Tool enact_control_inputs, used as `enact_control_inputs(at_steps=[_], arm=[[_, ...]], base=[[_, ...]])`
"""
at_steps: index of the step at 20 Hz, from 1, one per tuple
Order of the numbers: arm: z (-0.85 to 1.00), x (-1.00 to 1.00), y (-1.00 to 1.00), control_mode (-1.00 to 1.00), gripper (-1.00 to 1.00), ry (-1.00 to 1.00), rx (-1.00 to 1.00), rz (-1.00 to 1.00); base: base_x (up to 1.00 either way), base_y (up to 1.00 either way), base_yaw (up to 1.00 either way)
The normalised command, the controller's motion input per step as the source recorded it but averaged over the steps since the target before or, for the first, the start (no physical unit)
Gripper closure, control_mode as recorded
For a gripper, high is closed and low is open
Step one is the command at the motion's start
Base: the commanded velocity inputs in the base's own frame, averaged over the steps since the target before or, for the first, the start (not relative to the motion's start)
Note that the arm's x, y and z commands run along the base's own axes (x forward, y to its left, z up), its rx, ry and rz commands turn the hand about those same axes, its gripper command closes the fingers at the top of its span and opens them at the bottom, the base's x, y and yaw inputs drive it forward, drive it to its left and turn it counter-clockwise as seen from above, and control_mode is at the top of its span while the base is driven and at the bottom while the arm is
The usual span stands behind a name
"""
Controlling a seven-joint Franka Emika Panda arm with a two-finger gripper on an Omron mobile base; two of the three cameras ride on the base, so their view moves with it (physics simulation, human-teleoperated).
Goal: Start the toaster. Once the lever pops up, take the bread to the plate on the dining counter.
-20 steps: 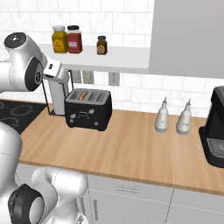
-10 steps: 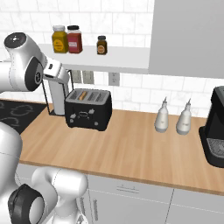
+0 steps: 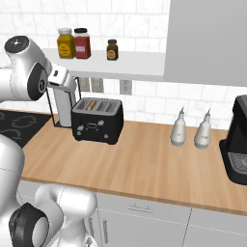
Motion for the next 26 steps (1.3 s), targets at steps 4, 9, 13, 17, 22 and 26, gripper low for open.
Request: enact_control_inputs(at_steps=[4,9,13,17,22,26], arm=[[0.0,0.0,0.0,-1.0,-1.0,0.0,0.0,0.0],[0.0,0.0,0.0,-1.0,-1.0,0.0,0.0,0.0],[0.0,0.0,0.0,-1.0,-1.0,0.0,0.0,0.0],[0.0,0.0,0.0,-1.0,-1.0,0.0,0.0,0.0],[0.0,0.0,0.0,-1.0,-1.0,0.0,0.0,0.0],[0.0,0.0,0.0,-1.0,-1.0,0.0,0.0,0.0]], base=[[0.0,0.0,0.0],[0.0,0.0,0.0],[0.0,0.0,0.0],[0.0,0.0,0.0],[0.0,0.0,0.0],[0.0,0.0,0.0]])
